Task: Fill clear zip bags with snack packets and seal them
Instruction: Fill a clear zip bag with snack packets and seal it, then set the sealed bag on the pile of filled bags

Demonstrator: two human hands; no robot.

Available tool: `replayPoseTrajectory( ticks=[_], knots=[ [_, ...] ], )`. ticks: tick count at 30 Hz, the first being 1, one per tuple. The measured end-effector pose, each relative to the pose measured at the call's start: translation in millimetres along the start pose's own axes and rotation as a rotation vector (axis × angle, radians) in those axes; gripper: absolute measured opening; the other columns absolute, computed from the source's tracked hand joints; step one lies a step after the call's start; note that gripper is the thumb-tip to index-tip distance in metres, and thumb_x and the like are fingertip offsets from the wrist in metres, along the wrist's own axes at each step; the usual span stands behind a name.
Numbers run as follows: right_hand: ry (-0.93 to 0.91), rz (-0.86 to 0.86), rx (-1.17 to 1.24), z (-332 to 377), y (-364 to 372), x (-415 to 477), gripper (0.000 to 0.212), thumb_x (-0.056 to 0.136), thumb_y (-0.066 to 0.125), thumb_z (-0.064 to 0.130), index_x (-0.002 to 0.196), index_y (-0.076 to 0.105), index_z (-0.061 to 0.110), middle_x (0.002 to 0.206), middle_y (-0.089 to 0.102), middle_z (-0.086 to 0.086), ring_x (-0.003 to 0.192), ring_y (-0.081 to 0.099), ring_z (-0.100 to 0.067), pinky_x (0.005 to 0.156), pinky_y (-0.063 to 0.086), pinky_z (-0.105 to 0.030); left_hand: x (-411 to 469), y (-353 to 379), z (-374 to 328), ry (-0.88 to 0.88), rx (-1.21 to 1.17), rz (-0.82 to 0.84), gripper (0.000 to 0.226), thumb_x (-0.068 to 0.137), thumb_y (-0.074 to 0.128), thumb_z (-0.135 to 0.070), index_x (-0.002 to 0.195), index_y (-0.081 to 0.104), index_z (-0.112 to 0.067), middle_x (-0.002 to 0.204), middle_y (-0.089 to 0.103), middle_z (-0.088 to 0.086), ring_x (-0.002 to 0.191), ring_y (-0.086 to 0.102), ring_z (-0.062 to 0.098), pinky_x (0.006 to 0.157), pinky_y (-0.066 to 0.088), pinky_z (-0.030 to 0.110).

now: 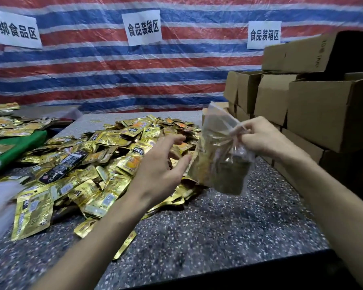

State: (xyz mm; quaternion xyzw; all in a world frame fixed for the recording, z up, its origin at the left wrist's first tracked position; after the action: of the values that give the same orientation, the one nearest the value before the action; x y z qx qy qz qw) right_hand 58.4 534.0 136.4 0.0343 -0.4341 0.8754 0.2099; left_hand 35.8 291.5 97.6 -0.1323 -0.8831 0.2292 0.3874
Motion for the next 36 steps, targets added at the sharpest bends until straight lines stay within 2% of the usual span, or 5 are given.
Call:
replayPoseTrajectory(
  ticks=[7,11,18,28,36],
  knots=[
    [0.077,-0.552,-0.13,-15,-39,16,0.033,0.084,0.054,0.012,0.094,0.076,0.035,0.106,0.073,-0.003,0.1,0.064,-0.035,0.088,0.053,-0.044,-14,-3,21,-0.05,0.049,0.069,0.02,0.094,0.062,-0.03,0.115,0.062,-0.027,0.113,0.06,-0.018,0.095,0.058,-0.006,0.074,0.05,0.015],
    [0.016,-0.72,-0.109,-26,-44,35,0.027,0.092,0.049,0.011,0.097,0.073,0.02,0.095,0.071,-0.015,0.09,0.065,-0.039,0.068,0.05,-0.037,-18,-6,34,-0.101,0.056,0.104,0.015,0.095,0.062,-0.028,0.108,0.065,-0.024,0.108,0.062,-0.015,0.088,0.059,-0.004,0.07,0.051,0.016],
    [0.152,0.06,-0.478,-84,75,3,0.044,0.084,0.059,0.003,0.121,0.069,0.024,0.113,0.071,-0.003,0.096,0.063,-0.022,0.104,0.047,-0.046,-34,-6,49,-0.126,0.062,0.115,0.017,0.095,0.059,-0.032,0.111,0.064,-0.031,0.107,0.062,-0.022,0.093,0.058,-0.007,0.069,0.046,0.009],
    [-0.341,0.029,-0.056,20,142,-41,0.024,0.09,0.067,0.017,0.114,0.068,0.02,0.131,0.061,-0.005,0.123,0.05,-0.018,0.108,0.032,-0.045,-65,-67,93,-0.248,0.223,-0.124,0.03,0.095,0.062,-0.026,0.125,0.058,-0.023,0.121,0.052,-0.014,0.115,0.048,0.005,0.097,0.038,0.026],
    [-0.431,0.104,0.071,26,156,-61,0.014,0.091,0.066,0.013,0.104,0.071,0.019,0.108,0.065,0.001,0.097,0.061,-0.016,0.09,0.053,-0.048,-149,-237,195,-0.93,0.845,-0.256,0.042,0.096,0.05,-0.035,0.128,0.06,-0.009,0.132,0.06,0.015,0.119,0.055,0.036,0.097,0.047,0.044]
  ],
)
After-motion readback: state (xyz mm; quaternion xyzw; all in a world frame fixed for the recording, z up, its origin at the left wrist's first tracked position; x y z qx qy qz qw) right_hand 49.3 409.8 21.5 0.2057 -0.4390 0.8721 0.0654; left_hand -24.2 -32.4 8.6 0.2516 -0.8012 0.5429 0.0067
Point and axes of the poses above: each hand's wrist, its own x-axis towards the middle knuckle, its own y-axis out of the palm, z = x × y, the point moved 5 cm from there along x, towards the middle knuckle
